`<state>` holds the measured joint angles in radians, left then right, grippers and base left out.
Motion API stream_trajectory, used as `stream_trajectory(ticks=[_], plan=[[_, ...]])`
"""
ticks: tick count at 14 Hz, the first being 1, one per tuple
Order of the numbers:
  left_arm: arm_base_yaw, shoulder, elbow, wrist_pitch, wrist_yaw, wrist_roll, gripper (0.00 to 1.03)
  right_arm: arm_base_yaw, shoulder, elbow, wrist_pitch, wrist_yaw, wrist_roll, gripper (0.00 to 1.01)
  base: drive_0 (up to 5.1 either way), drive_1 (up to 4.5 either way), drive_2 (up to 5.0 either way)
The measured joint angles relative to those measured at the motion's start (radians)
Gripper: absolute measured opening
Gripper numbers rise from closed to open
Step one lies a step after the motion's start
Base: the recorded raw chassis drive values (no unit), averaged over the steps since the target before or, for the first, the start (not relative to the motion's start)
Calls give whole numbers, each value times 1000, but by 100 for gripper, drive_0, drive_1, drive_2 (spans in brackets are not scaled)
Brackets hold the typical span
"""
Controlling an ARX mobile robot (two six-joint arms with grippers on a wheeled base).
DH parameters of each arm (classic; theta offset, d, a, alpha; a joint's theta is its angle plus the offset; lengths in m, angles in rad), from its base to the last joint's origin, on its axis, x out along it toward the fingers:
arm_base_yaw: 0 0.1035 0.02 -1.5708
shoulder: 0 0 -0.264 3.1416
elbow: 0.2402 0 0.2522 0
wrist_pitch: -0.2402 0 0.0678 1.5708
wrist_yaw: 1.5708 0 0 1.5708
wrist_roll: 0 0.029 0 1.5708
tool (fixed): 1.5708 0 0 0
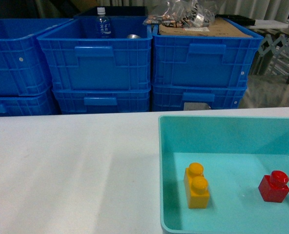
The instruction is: Pick red block from blue box to shelf
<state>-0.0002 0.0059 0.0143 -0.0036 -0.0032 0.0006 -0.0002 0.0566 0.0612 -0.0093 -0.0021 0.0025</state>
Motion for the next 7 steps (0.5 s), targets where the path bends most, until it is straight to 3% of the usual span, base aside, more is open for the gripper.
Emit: stream_trajectory(ticks=[7], plan=[[0, 0, 0, 0, 0, 0, 98, 0, 0, 0, 0, 0, 0, 98, 0, 0, 0]])
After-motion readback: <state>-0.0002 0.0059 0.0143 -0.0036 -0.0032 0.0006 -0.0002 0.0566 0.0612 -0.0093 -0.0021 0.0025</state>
